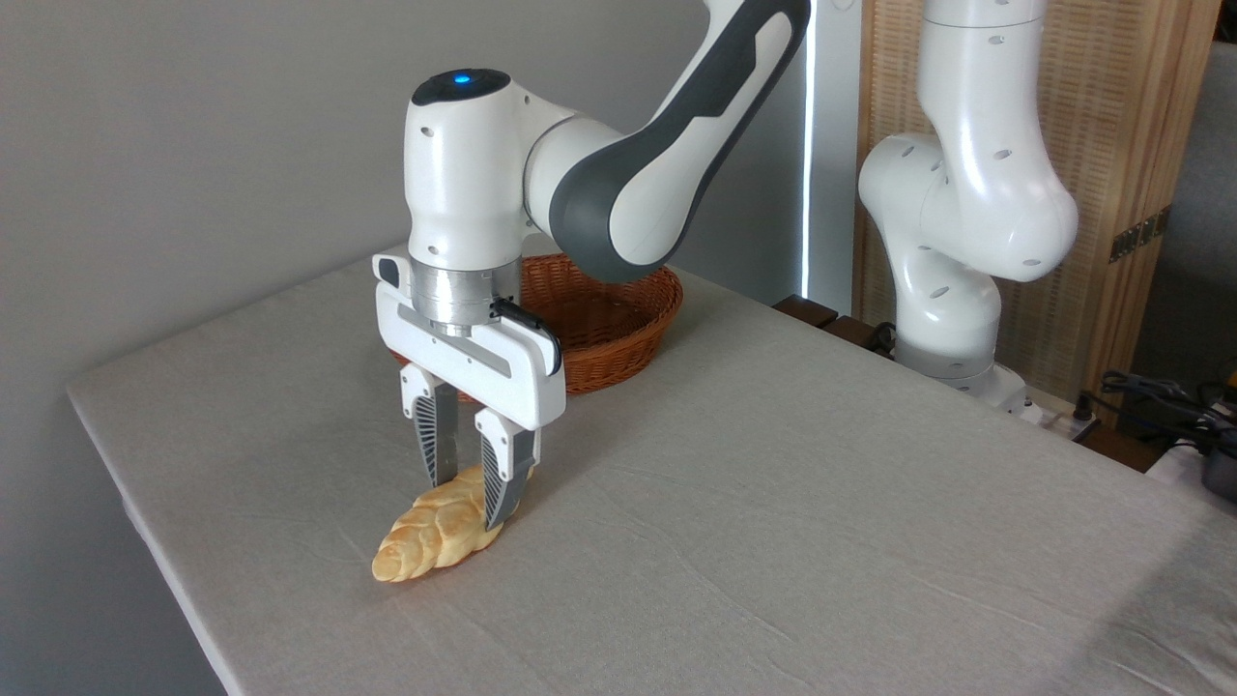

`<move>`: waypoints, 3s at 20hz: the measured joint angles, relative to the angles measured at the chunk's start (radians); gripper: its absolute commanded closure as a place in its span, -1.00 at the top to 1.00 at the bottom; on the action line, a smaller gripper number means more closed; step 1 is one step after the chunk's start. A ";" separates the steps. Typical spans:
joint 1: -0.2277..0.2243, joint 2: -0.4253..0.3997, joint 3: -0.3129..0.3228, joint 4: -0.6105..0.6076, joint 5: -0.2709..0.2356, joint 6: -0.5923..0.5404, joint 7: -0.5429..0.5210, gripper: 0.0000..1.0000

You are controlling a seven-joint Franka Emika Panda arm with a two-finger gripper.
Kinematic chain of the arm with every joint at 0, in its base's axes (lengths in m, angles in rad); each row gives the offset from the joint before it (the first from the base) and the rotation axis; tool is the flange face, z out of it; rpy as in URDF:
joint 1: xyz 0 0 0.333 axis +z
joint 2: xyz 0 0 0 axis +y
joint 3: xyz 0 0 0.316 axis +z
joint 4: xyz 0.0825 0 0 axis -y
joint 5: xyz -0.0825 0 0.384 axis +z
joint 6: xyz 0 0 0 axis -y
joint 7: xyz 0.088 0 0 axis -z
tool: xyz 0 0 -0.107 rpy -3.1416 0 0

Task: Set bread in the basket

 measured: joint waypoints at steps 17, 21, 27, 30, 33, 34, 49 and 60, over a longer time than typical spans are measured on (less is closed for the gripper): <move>-0.041 -0.217 -0.003 0.076 -0.005 -0.375 0.000 -0.40; -0.189 -0.339 -0.006 0.074 -0.011 -0.583 -0.002 -0.29; -0.428 -0.364 -0.009 0.023 -0.012 -0.703 -0.049 1.00; -0.446 -0.352 -0.007 -0.002 -0.012 -0.695 -0.050 1.00; -0.446 -0.349 -0.001 -0.002 -0.042 -0.637 -0.050 1.00; -0.446 -0.349 0.000 -0.002 -0.053 -0.617 -0.050 1.00; -0.364 -0.309 0.143 0.160 0.127 -0.568 0.061 1.00; -0.012 -0.062 0.026 0.539 -0.034 -0.790 0.172 1.00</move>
